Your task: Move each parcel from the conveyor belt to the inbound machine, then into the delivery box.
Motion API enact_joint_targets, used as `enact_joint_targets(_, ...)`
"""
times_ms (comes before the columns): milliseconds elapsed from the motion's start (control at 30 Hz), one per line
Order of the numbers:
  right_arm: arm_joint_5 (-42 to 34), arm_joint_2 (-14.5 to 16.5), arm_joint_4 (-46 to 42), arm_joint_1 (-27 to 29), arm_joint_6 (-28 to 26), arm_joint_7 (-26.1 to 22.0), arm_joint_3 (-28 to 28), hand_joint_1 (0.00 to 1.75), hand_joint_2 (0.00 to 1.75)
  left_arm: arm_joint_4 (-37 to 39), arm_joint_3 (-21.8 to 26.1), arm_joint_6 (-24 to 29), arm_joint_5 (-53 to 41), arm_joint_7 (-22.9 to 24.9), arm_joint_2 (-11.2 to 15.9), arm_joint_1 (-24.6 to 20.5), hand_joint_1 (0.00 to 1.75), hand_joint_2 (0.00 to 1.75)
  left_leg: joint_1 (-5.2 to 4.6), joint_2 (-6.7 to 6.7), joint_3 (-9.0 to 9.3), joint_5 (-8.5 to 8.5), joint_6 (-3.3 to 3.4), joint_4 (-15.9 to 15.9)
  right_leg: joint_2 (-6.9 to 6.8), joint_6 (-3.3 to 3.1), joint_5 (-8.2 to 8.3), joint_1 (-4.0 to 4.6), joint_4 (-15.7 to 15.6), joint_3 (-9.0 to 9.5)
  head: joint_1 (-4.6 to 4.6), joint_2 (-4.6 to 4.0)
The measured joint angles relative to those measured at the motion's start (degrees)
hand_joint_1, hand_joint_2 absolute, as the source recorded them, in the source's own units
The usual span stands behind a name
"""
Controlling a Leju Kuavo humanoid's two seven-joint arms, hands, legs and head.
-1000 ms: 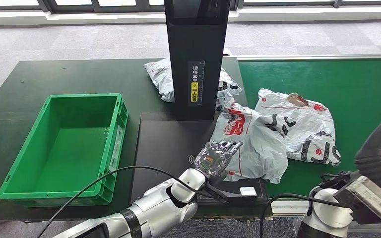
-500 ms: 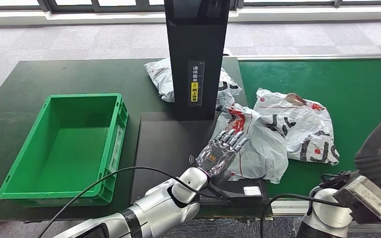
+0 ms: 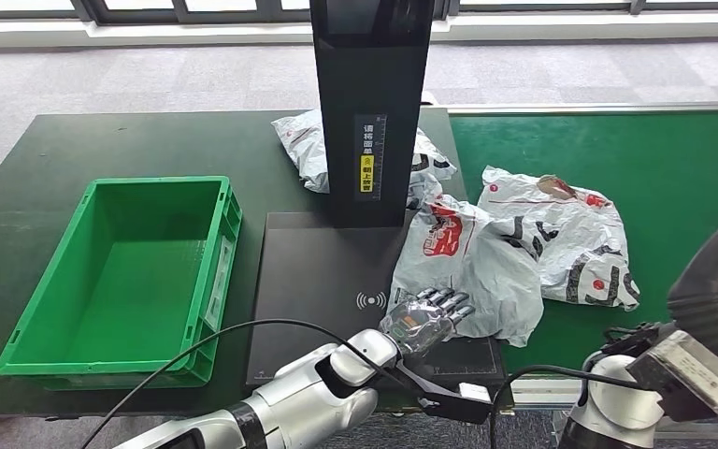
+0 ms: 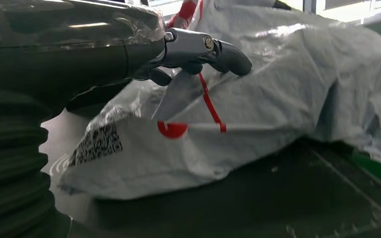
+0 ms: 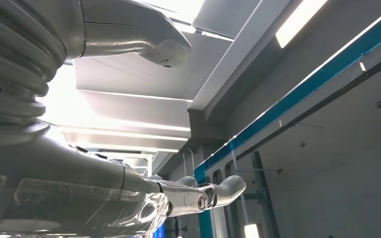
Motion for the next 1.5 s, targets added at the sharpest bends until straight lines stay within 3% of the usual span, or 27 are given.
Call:
enact_joint_targets(500, -0.15, 0.0, 0.0, 0.0, 0.0, 0.0, 0.0, 0.0, 1.75, 1.04, -1.42, -1.76, 0.25, 0.48, -0.02, -0.25, 0.0, 1.75, 0.0, 0.0, 0.04, 0.01, 0.02, 0.0, -0.03, 0.0, 0.0, 0.0, 0.0, 0.05, 0.01, 0.0)
enact_joint_targets(633, -0.15, -0.01, 0.0, 0.0, 0.0, 0.0, 0.0, 0.0, 1.75, 1.39, -1.83, -2.45, -0.11, 0.81, -0.02, -0.52, 1.75, 1.75, 0.0, 0.0, 0.04, 0.01, 0.02, 0.0, -0.03, 0.0, 0.0, 0.0, 0.0, 0.05, 0.0, 0.0)
enact_joint_targets(833, -0.15, -0.02, 0.0, 0.0, 0.0, 0.0, 0.0, 0.0, 1.75, 2.18, -3.9, -4.82, -1.74, 2.43, -0.02, -0.82, 1.75, 1.75, 0.0, 0.01, 0.04, 0.01, 0.02, 0.0, -0.02, 0.0, 0.0, 0.0, 0.0, 0.05, 0.01, 0.0)
enact_joint_targets(1500, -0.54, -0.02, 0.0, 0.01, 0.0, 0.0, 0.0, 0.0, 1.75, 3.38, -5.74, -4.93, -2.74, 3.92, -0.02, -1.31, 1.75, 1.75, 0.01, 0.01, 0.05, 0.01, 0.02, 0.0, -0.02, 0.0, 0.0, 0.01, 0.0, 0.05, 0.01, 0.0)
